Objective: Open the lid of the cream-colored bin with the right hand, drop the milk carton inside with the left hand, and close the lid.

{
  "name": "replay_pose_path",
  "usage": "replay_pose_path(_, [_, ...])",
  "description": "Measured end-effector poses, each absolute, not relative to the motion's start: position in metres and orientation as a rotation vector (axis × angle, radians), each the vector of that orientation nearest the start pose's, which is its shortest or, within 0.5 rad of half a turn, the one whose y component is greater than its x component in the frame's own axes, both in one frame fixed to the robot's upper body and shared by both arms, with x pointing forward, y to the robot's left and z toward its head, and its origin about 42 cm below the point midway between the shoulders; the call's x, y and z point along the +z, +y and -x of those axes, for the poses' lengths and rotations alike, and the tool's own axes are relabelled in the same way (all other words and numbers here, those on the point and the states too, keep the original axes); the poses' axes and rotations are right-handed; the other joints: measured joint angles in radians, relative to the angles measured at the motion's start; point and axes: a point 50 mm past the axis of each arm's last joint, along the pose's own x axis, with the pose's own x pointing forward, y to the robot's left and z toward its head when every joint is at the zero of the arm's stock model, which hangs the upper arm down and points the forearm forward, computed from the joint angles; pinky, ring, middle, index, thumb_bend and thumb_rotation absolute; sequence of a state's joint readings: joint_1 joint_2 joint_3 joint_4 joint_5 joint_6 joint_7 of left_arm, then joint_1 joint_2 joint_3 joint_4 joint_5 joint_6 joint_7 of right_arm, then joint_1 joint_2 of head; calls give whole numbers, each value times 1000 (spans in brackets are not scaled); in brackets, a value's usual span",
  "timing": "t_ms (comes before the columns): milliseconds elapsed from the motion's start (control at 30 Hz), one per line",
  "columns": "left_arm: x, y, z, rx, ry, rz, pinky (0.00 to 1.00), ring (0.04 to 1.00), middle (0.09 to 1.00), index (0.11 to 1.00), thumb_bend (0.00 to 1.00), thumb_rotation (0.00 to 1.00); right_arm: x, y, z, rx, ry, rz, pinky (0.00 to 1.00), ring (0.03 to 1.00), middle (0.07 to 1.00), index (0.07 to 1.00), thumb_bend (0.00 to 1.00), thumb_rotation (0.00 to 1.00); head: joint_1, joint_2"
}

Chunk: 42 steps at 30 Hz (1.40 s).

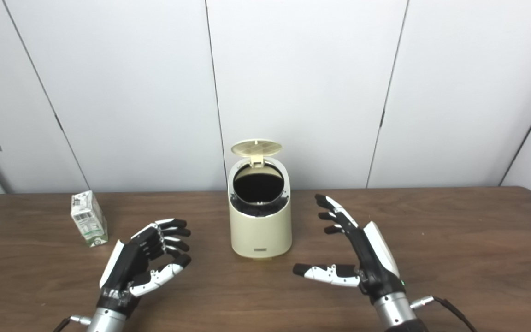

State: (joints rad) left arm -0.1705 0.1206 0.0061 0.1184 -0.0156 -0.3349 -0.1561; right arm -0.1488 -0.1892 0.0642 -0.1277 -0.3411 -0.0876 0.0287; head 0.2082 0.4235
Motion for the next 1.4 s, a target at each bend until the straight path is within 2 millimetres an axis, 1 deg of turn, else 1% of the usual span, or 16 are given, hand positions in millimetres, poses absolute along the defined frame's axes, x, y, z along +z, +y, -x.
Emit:
replay_pose_path(33, [137,230,-334,-196,-373,-128,482,582,676,737,653,157,179,-235,-323,104,-359,525,693,828,897,906,743,328,0,0])
replay_pose_path(67, [136,227,-334,-199,-372,-122,485,582,676,739,656,141,178,-237,-322,100,-358,521,703,833,902,909,739,303,38,-14])
replay_pose_path(100, [133,224,-335,-202,-368,-116,488,583,676,739,657,123,177,-240,-322,98,-360,516,715,839,907,914,732,266,49,-18])
replay_pose_path(133, [130,220,-337,-211,-362,-110,493,586,679,741,652,108,175,-244,-322,98,-365,509,722,842,910,919,721,222,116,-41])
replay_pose_path(233, [131,209,-341,-220,-383,-108,499,580,679,739,662,115,173,-254,-320,104,-351,489,735,863,925,927,693,113,181,-69])
replay_pose_path(267, [131,206,-341,-218,-384,-109,499,577,677,738,664,115,173,-257,-319,101,-348,477,734,862,925,927,689,107,181,-69])
replay_pose_path(367, [131,196,-341,-219,-387,-117,491,569,674,733,672,119,172,-261,-317,96,-342,472,686,842,916,923,666,208,214,-84])
replay_pose_path(400, [131,194,-341,-218,-389,-117,487,567,674,732,676,134,172,-261,-317,96,-344,474,681,838,915,919,674,278,217,-84])
replay_pose_path(500, [131,190,-341,-209,-391,-126,489,571,673,732,683,146,173,-260,-317,101,-362,478,672,835,910,910,695,354,234,-91])
replay_pose_path(667, [132,193,-342,-185,-397,-122,489,572,678,736,679,148,174,-261,-317,106,-373,482,654,827,903,902,722,399,237,-91])
replay_pose_path(767, [135,199,-341,-170,-404,-127,487,572,674,733,677,142,174,-261,-318,107,-373,482,644,820,898,898,725,400,246,-89])
replay_pose_path(867, [156,212,-338,-147,-470,-166,493,579,672,725,676,113,174,-261,-318,110,-372,479,638,822,900,900,725,392,250,-89])
replay_pose_path(967, [180,234,-337,-115,-533,-217,492,586,680,729,663,109,174,-261,-318,112,-372,478,636,822,900,899,727,400,255,-88])
replay_pose_path(1067, [194,252,-336,-89,-539,-265,484,584,682,730,658,94,174,-261,-318,113,-373,477,629,821,901,900,721,399,255,-85])
replay_pose_path(1167, [203,267,-336,-71,-527,-302,516,595,678,724,670,71,174,-261,-320,117,-377,477,616,816,900,900,714,394,255,-84])
replay_pose_path(1400, [237,289,-350,-62,-549,-370,520,599,679,724,688,49,175,-260,-326,125,-394,481,617,808,895,909,711,397,263,-88])
